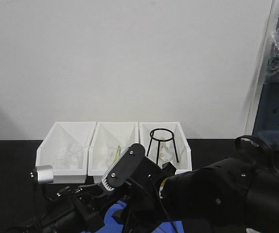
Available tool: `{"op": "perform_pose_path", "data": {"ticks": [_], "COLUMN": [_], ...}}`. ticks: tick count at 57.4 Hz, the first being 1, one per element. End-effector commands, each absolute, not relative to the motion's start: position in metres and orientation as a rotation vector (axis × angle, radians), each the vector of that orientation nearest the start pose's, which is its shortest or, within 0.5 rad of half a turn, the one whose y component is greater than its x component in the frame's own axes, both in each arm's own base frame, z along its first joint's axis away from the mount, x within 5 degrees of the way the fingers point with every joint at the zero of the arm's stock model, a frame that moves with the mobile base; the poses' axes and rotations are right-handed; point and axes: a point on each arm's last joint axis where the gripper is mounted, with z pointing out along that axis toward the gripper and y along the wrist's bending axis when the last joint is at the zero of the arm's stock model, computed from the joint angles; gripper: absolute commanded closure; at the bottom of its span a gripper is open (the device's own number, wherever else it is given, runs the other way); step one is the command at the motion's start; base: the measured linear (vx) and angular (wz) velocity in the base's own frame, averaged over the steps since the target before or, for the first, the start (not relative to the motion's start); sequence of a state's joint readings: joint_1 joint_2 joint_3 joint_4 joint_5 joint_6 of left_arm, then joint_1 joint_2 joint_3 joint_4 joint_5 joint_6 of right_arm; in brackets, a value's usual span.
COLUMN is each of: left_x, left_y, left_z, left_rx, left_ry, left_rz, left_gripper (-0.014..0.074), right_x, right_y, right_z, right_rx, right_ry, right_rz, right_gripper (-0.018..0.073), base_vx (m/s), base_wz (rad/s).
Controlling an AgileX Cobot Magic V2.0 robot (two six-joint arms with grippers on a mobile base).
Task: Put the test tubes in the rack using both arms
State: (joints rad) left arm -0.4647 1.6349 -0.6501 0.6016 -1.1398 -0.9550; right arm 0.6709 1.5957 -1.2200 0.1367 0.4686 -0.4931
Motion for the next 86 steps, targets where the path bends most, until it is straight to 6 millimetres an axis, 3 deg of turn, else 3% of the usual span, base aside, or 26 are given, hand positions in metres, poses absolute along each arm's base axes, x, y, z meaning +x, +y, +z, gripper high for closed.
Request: {"op": "perform_pose_path", "data": {"ticks": [1, 17, 30, 36, 44, 50, 54, 61, 68, 77, 86], "left_x": [0.251, 0.258, 0.26, 0.262, 0.264, 0.265, 0.265, 0.265, 0.265, 0.265, 0.265], "left_y": [-0.18, -0.173, -0.172, -0.171, -0.17, -0.17, -0.17, -0.17, -0.17, -0.17, -0.17], "left_z": [0.258, 0.262, 0.261, 0.258, 0.254, 0.254, 0.254, 0.254, 0.254, 0.254, 0.254], "left_rx": [0.311, 0.183, 0.157, 0.145, 0.114, 0.111, 0.111, 0.111, 0.111, 0.112, 0.113], "left_ry": [1.375, 1.34, 1.354, 1.391, 1.431, 1.432, 1.432, 1.432, 1.432, 1.433, 1.433], "left_rz": [-1.359, -1.335, -1.317, -1.297, -1.27, -1.269, -1.269, -1.269, -1.269, -1.269, -1.269], "left_gripper": [0.0183, 0.0154, 0.0154, 0.0154, 0.0154, 0.0154, 0.0154, 0.0154, 0.0154, 0.0154, 0.0154], "right_x": [0.281, 0.293, 0.313, 0.316, 0.309, 0.292, 0.276, 0.246, 0.22, 0.211, 0.207], "right_y": [0.224, 0.21, 0.174, 0.149, 0.104, 0.066, 0.045, 0.016, -0.001, -0.006, -0.01], "right_z": [0.323, 0.325, 0.331, 0.346, 0.383, 0.409, 0.415, 0.401, 0.368, 0.329, 0.31], "right_rx": [-1.063, -0.978, -0.839, -0.707, -0.518, -0.381, -0.298, -0.168, -0.016, 0.018, 0.06], "right_ry": [1.901, 1.916, 1.945, 1.931, 1.852, 1.746, 1.684, 1.61, 1.562, 1.564, 1.53], "right_rz": [0.246, 0.224, 0.17, 0.167, 0.129, 0.056, 0.012, -0.054, -0.067, -0.115, -0.15], "right_gripper": [0.0571, 0.0569, 0.0569, 0.0569, 0.0568, 0.0568, 0.0568, 0.0568, 0.0568, 0.0568, 0.0567], "base_vx": [0.0, 0.0, 0.0, 0.0, 0.0, 0.0, 0.0, 0.0, 0.0, 0.0, 0.0], "base_wz": [0.0, 0.0, 0.0, 0.0, 0.0, 0.0, 0.0, 0.0, 0.0, 0.0, 0.0]}}
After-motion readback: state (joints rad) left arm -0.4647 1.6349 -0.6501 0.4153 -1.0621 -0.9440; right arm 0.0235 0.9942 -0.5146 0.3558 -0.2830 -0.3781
